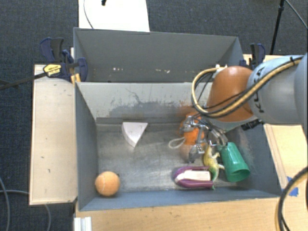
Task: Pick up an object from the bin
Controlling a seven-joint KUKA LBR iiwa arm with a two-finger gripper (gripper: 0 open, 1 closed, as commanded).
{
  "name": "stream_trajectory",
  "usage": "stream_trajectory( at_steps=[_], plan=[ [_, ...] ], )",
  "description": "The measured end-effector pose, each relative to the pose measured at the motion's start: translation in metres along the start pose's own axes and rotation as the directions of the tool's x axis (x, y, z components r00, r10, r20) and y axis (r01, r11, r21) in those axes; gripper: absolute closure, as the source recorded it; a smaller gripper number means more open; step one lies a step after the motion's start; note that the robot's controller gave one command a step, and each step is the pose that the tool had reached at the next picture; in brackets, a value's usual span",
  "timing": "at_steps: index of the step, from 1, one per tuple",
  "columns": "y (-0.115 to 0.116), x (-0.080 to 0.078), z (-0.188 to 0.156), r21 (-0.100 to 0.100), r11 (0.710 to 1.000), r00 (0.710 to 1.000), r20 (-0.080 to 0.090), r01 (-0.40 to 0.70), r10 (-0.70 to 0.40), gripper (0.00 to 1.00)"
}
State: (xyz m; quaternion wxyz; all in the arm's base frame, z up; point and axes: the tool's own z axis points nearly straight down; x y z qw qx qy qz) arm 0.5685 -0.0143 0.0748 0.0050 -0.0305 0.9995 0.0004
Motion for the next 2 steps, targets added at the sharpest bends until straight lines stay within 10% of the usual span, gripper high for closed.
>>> stream_trajectory(
  at_steps=[1,2],
  plan=[
    [0.0016,-0.0017,-0.0022,-0.001,0.998,0.998,0.002,-0.062,0.062,1.0],
    [0.0016,-0.0017,-0.0022,-0.001,0.998,0.998,0.002,-0.062,0.062,1.0]
  ],
)
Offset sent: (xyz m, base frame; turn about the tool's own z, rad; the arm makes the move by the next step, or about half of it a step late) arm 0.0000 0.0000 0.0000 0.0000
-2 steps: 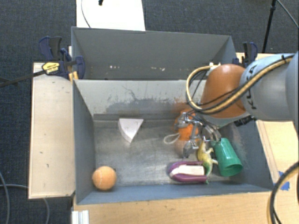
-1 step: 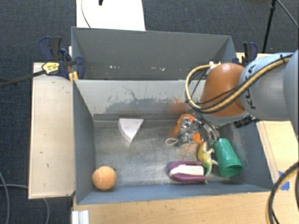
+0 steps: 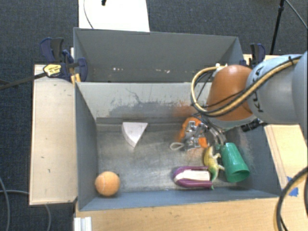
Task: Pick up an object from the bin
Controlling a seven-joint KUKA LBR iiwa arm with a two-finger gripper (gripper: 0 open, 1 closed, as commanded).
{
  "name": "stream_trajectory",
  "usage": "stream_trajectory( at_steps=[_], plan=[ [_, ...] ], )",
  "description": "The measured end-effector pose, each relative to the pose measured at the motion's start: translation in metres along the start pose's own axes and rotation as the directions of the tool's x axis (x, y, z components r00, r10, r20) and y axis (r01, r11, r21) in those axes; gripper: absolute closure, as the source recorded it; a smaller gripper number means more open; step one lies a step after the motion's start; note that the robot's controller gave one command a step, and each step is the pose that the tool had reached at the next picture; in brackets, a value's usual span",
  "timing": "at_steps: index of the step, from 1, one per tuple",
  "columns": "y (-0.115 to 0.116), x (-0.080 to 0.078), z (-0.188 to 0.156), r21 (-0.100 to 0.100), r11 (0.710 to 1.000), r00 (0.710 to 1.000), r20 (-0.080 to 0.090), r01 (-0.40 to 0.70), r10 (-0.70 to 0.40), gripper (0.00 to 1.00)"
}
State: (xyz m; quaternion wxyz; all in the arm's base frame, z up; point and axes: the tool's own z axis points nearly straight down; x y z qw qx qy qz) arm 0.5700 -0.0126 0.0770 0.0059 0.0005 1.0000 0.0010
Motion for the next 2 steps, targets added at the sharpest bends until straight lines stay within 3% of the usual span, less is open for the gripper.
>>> stream_trajectory(
  at_steps=[2],
  plan=[
    [0.0,0.002,-0.014,0.001,1.0,1.0,-0.009,0.0,0.0,1.0]
  ],
)
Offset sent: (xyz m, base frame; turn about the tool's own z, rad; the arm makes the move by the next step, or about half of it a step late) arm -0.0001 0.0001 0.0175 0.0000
